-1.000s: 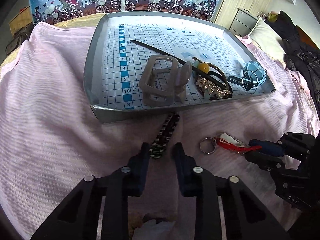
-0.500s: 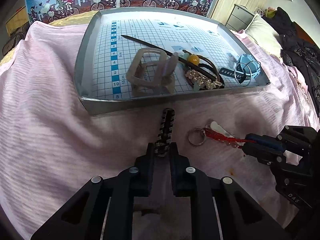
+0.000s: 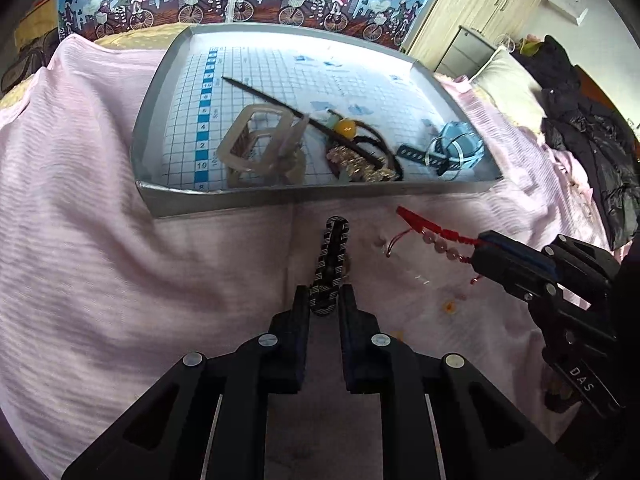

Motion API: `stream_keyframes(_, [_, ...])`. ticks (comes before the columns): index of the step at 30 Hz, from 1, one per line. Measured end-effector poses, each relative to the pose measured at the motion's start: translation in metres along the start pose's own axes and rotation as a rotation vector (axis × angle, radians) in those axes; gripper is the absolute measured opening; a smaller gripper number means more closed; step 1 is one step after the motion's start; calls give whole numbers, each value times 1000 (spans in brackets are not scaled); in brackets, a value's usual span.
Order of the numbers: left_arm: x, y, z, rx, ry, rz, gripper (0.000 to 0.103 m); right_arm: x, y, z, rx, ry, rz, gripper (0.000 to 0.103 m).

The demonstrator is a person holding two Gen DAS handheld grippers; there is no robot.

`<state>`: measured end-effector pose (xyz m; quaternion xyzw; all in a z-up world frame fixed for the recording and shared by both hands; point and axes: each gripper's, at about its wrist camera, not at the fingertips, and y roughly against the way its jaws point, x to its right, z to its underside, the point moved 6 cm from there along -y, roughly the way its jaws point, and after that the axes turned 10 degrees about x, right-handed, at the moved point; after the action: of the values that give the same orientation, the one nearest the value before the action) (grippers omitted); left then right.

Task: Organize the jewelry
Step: 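Carry the bracelet and keychain into the tray and open both tools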

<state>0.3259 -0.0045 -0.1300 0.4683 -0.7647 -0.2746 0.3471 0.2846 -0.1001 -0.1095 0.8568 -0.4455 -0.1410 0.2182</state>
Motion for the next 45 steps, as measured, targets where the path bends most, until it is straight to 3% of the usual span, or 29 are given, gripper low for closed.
stream_keyframes(8, [19,20,-24,161,-8,-2,11,23,18,-27,148,-54,81,6])
stream_keyframes(11, [23,18,-40,252,-10,-34,11,38,18,-32,171,-111,102,6])
stream_keyframes(17, [20,-9,-64,312,68,-37,11,70,8,-36,182,-207,138,6])
stream_keyframes(25, [16,-40,-70,261,22,-15,11,87,-12,-25,140,-221,150,6])
stream_keyframes(30, [7,-51,-68,221,60,2,11,88,-19,-11,89,-211,159,6])
stream_keyframes(45, [-4,-52,-64,176,100,-31,12,91,-23,-6,59,-199,171,6])
